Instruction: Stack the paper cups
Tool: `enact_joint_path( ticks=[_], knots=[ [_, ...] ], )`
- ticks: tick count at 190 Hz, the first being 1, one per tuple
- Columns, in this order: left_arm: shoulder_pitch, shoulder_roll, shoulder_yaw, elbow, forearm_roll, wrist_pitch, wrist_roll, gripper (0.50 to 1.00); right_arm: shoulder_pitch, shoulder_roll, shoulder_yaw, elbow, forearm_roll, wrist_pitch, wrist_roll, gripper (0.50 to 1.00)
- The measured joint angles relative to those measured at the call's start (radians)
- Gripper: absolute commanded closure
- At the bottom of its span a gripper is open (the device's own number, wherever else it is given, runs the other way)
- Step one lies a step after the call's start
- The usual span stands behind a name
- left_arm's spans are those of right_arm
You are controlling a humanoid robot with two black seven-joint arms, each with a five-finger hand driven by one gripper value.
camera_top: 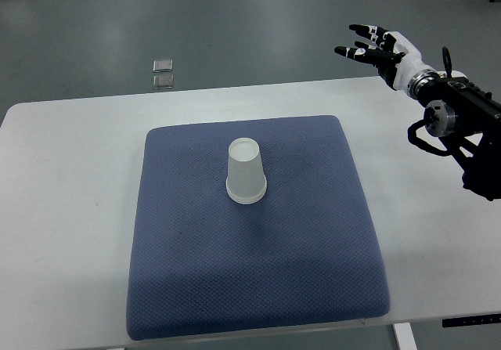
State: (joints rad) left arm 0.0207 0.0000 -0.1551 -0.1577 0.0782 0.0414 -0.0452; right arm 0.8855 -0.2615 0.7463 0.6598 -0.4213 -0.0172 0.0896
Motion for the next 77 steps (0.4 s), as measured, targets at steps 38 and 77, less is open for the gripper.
enact_joint_path(
  ticks=[38, 77],
  knots=[
    [0.000, 0.000, 0.000, 0.000, 0.000, 0.000, 0.000, 0.500, -0.029, 0.029, 0.000, 0.000, 0.001, -0.046, 0.008, 0.581],
    [-0.001, 0.000, 0.000, 0.000, 0.000, 0.000, 0.000, 0.500, -0.045, 0.043, 0.000, 0.001, 0.001, -0.056, 0.009, 0.581]
  ],
)
